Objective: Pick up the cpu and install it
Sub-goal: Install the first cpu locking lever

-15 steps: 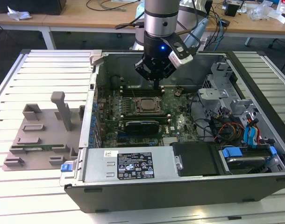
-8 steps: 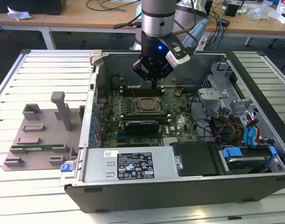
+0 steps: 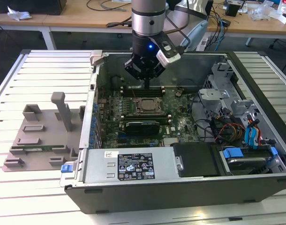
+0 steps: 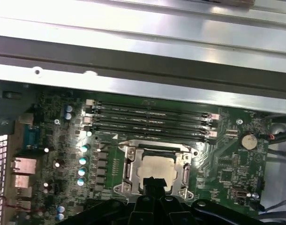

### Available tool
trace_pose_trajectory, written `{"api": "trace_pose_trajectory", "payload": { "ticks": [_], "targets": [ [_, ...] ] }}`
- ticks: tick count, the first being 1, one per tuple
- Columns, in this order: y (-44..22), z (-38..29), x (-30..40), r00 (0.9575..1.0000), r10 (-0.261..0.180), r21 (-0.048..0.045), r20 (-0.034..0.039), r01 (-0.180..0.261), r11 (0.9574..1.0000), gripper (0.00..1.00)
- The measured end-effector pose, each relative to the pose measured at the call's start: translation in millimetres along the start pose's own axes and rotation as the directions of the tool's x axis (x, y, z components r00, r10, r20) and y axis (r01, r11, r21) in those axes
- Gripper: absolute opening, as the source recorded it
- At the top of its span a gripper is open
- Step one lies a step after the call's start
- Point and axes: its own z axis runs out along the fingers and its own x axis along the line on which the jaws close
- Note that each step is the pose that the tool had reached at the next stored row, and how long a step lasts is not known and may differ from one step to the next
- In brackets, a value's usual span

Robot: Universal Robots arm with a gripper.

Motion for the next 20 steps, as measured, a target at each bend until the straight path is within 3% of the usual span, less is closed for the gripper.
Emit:
{"api": "trace_pose_trajectory", "payload": {
  "ticks": [7, 11, 20],
  "targets": [
    [1.5, -0.6, 14.4, 1.0, 0.0, 0.0, 0.0, 0.0, 1.0, 0.11],
    [2.8, -1.0, 26.3, 1.0, 0.0, 0.0, 0.0, 0.0, 1.0, 0.11],
    [4.2, -1.2, 40.0, 1.0, 0.0, 0.0, 0.0, 0.0, 1.0, 0.11]
  ]
}}
